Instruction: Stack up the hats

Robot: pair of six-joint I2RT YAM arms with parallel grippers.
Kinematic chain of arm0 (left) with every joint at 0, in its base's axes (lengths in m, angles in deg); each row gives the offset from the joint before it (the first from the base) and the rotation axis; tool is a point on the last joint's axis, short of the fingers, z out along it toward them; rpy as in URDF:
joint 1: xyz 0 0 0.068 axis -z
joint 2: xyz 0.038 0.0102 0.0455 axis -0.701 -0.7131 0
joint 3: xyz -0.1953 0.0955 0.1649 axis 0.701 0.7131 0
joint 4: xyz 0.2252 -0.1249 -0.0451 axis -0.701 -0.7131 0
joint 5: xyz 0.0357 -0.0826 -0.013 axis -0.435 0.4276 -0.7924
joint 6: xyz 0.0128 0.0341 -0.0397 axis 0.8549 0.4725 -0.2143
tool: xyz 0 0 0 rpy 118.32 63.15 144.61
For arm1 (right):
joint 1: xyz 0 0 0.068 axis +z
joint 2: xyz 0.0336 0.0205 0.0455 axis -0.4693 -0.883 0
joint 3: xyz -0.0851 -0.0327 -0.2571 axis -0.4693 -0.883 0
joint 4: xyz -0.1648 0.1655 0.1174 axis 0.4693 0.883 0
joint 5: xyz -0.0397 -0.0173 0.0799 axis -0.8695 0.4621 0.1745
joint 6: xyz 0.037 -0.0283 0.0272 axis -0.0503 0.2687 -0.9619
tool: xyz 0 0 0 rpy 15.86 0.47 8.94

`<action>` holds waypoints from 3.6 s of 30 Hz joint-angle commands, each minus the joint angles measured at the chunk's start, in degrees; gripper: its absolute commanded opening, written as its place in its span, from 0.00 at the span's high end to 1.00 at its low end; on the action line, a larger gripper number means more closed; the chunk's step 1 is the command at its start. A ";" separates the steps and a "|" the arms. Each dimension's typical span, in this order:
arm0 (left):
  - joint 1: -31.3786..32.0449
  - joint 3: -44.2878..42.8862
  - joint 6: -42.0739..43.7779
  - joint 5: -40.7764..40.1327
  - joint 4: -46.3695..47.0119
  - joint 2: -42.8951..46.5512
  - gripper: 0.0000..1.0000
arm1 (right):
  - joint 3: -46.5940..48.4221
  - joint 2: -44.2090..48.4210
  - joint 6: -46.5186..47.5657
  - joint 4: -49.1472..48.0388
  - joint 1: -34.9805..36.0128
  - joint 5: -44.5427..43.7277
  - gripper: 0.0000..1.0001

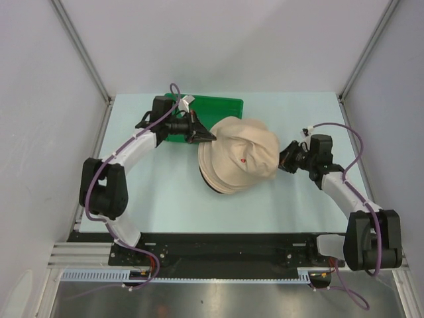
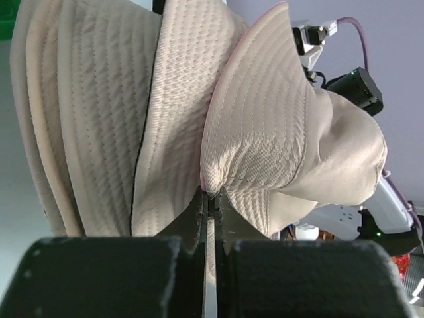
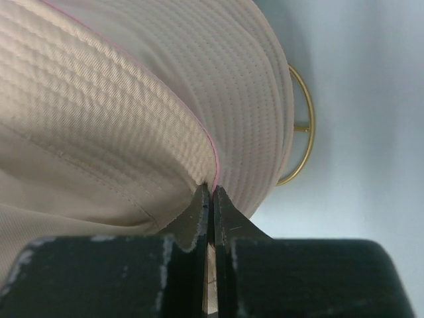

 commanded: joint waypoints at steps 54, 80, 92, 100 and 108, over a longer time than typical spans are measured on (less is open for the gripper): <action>-4.85 -2.71 22.57 -34.77 -18.14 -9.48 1.00 | -1.43 -9.56 4.93 13.62 7.38 -29.53 1.00; 2.09 -20.90 32.48 -26.34 -13.74 -16.51 1.00 | 7.87 20.21 18.73 28.12 3.80 -13.99 0.30; 2.89 -17.04 32.93 -24.75 -8.03 -9.39 1.00 | 18.00 2.75 7.14 -4.20 -2.46 7.64 0.28; 2.97 -16.78 33.20 -25.28 -8.20 -7.36 1.00 | 18.61 -9.29 -1.82 -22.23 1.49 13.80 0.27; 3.06 -15.28 32.93 -26.25 -7.24 -5.69 0.99 | 20.89 -15.80 -2.54 -25.22 6.15 14.76 0.27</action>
